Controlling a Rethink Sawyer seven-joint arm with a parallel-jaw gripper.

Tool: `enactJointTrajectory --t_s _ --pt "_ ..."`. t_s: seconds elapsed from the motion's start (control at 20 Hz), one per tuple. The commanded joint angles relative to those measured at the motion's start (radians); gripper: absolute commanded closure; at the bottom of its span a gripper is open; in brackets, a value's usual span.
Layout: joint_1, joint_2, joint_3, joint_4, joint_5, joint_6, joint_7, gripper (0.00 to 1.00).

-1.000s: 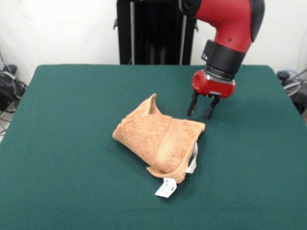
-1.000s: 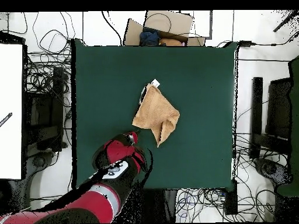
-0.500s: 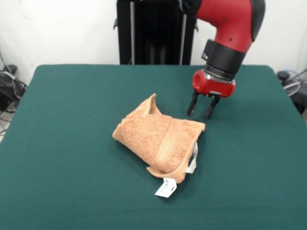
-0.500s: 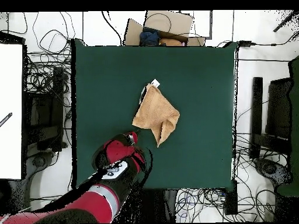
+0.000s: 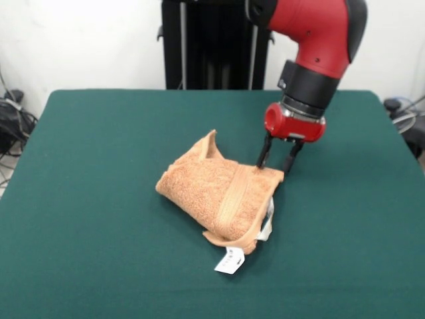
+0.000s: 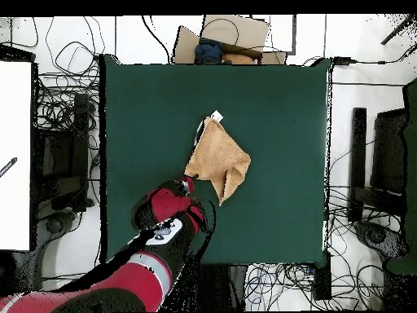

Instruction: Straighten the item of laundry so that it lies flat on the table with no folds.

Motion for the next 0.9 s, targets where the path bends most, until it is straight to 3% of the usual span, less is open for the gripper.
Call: enactJointTrajectory --t_s 0.05,0.9 --pt "-0.038 0.063 0.036 -0.125 0.025 0.024 0.137 0.00" --pt "-0.110 0.146 0.063 -0.215 -0.028 -0.031 0.116 0.00"
